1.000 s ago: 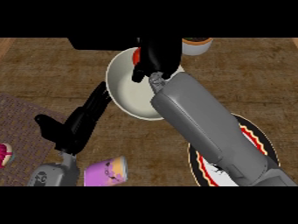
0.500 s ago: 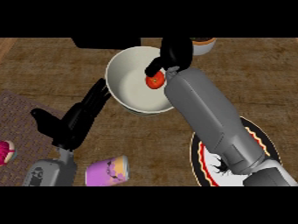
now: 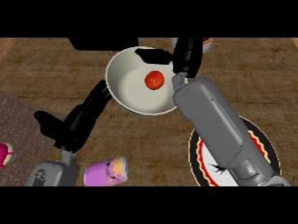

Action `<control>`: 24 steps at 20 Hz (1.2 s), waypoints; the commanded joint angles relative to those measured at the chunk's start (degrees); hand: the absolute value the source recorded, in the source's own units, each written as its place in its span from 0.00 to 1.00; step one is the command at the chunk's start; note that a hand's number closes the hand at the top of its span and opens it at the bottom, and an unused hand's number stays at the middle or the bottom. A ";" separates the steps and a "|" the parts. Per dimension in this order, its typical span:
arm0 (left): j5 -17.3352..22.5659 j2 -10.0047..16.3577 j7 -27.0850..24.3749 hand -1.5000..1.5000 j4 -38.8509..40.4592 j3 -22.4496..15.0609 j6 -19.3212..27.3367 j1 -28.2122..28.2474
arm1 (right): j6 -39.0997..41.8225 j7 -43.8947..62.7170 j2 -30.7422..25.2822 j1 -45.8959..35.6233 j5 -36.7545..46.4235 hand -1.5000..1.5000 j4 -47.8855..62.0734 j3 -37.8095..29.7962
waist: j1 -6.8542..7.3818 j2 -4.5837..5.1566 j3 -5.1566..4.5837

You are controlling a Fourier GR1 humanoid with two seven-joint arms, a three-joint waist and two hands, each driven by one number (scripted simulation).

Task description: Pick the tomato from the plate and place it in the bowl

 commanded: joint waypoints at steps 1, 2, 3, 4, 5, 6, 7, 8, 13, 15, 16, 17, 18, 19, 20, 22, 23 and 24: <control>-0.30 -0.49 -0.96 0.50 -0.18 -0.19 0.33 1.09 | -7.16 -6.41 0.01 7.63 -7.27 0.00 -13.11 5.52 | -0.93 -0.45 -0.03; 0.25 -0.22 2.00 0.50 -1.47 -0.20 0.70 1.45 | -8.24 -6.19 0.01 10.35 -7.22 0.00 -17.58 7.04 | -1.67 -0.82 -0.01; 0.60 0.76 0.42 0.50 -1.94 0.86 0.00 2.43 | -8.16 -6.23 0.01 11.28 -7.06 0.00 -20.69 7.94 | -1.79 -0.74 -0.07; 0.04 -0.23 -0.30 0.50 0.27 0.82 0.83 1.28 | -10.78 -3.54 0.01 12.96 -6.39 0.00 -24.76 12.78 | -2.35 -0.92 -0.11; 0.49 0.41 0.79 0.50 -1.48 1.31 0.96 2.36 | -9.32 -6.35 0.01 18.97 -6.79 0.00 -29.89 12.99 | -3.27 -1.14 -0.04; -0.03 0.00 -1.25 0.50 -1.89 -0.05 0.19 5.96 | -10.83 -4.81 0.01 20.15 -5.51 0.00 -33.20 15.28 | -2.97 -1.21 -0.10; 1.05 1.26 1.32 0.50 -2.56 1.84 0.42 3.11 | -9.58 -6.44 0.01 24.53 -5.07 0.00 -37.81 15.22 | -3.96 -1.24 -0.06; 0.94 1.25 -0.62 0.50 -0.44 2.29 0.03 3.78 | -11.93 -7.31 0.01 27.25 -5.13 0.00 -41.22 17.54 | -3.78 -1.01 -0.09; 0.93 2.26 -0.44 0.50 -0.57 3.12 -0.19 3.53 | -13.38 -8.96 -0.33 44.83 5.16 0.00 -55.82 32.39 | -5.36 -1.53 -0.16; 0.55 1.47 -0.20 0.50 -1.90 2.46 0.65 4.59 | -14.30 -10.62 -3.16 53.00 7.78 0.00 -60.63 38.39 | -5.21 -1.52 -0.13; 0.52 1.16 -1.27 0.50 -2.15 2.31 0.55 5.28 | -14.81 -11.41 -4.64 56.37 9.76 1.00 -62.41 41.21 | -5.54 -1.69 -0.15; 0.12 0.58 -1.22 0.50 -1.95 2.22 1.47 5.78 | -14.81 -12.02 -6.11 59.25 12.23 1.00 -63.80 44.15 | -5.91 -1.85 -0.19; 0.55 1.28 -1.77 0.50 -0.21 3.01 0.57 4.56 | -17.22 -14.41 -5.63 62.45 13.95 1.00 -63.39 48.94 | -5.94 -1.57 -0.18; 0.86 0.89 -1.22 0.50 -1.76 2.34 0.49 5.93 | -16.90 -15.05 -8.25 64.59 14.24 1.00 -65.63 49.59 | -5.92 -1.85 -0.12; 0.14 0.84 0.36 0.50 -2.08 1.79 1.25 4.96 | -17.69 -15.28 -5.30 64.36 14.39 1.00 -61.66 51.05 | -6.19 -2.04 -0.07; 0.45 0.69 -0.51 0.50 -1.22 2.90 1.78 4.86 | -16.22 -14.63 -5.05 64.14 13.31 1.00 -62.24 50.92 | -6.80 -2.16 -0.09; 0.83 1.72 -0.09 0.50 -2.91 2.95 0.87 6.02 | -16.06 -14.55 -5.70 64.64 12.82 1.00 -60.53 50.00 | -6.14 -2.40 -0.01; 0.51 1.67 -0.35 0.50 -1.82 2.95 0.96 5.73 | -15.25 -13.93 -4.30 64.05 12.74 1.00 -59.09 50.45 | -6.65 -2.31 -0.12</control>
